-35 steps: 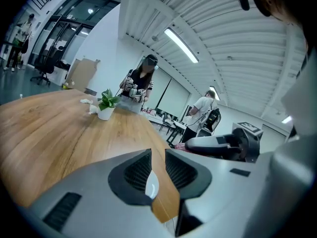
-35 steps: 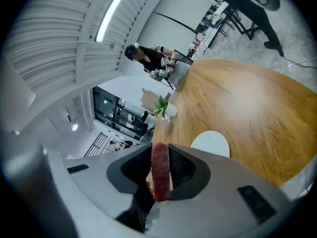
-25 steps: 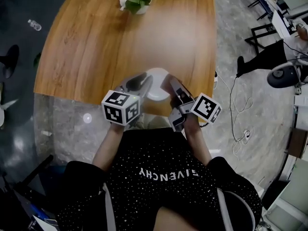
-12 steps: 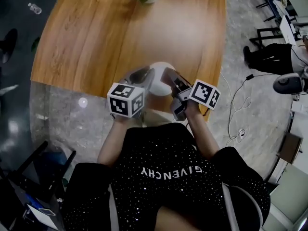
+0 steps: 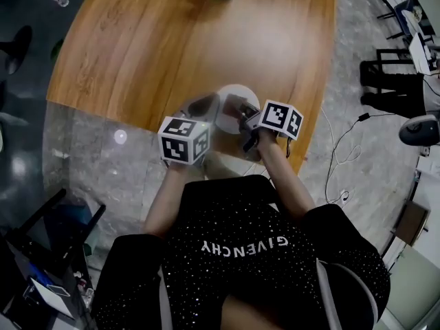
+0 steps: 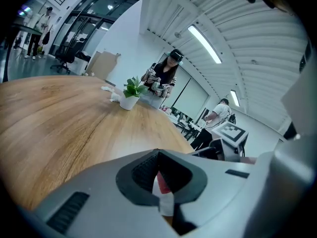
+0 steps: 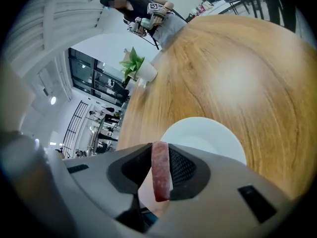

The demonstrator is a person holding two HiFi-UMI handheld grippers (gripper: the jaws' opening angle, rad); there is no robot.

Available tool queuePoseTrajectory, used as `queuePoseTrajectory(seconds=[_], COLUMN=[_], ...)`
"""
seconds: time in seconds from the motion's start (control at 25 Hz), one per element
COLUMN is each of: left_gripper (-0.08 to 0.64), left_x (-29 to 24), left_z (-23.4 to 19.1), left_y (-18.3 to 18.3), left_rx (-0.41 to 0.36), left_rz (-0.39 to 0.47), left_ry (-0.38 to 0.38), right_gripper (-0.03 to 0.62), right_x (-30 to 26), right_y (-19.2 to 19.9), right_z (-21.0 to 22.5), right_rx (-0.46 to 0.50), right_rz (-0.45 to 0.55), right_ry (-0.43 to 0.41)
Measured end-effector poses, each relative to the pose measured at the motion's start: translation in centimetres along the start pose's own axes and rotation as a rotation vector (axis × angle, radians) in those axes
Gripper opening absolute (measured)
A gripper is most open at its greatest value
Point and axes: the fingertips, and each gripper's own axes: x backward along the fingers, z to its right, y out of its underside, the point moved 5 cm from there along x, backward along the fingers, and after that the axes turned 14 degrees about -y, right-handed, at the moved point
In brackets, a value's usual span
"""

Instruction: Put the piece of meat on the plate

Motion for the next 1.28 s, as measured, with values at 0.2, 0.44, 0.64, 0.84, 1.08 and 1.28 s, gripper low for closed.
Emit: queuePoseTrajectory(seconds=[0.2, 0.44, 0.64, 0.84, 1.08, 1.28], left_gripper=[0.011, 0.011, 0.011, 0.011, 0.011, 0.011], left_x=[0.7, 1.0, 1.6, 2.0, 2.5, 3.2], left_z=[-0.6, -1.2, -1.3, -0.9, -0.8, -0.8], left_y=[0.4, 0.6, 0.9, 1.0, 1.4, 1.7], left_rx=[0.007, 0.017, 0.018, 0.02, 0.013, 0.017], left_rz=[-0.001, 0.0, -0.002, -0.003, 0.0, 0.002], left_ry=[-0.023, -0.037, -0.032, -0.019, -0.015, -0.016], right_gripper=[0.1, 0.1, 0.1, 0.123, 0.236, 0.245], right_x=[-0.8, -0.9, -1.0, -0.8, -0.3, 0.5], right_y=[0.4, 0.9, 1.0, 0.8, 0.7, 0.7], right_z=[0.9, 1.8, 2.0, 1.8, 1.2, 1.1], right_rx=[-0.024, -0.051, -0.073, -0.048, -0.027, 0.027], right_rz=[-0.03, -0.032, -0.026, -0.034, -0.003, -0.01], right_ry=[0.021, 0.054, 0.068, 0.136, 0.168, 0.248])
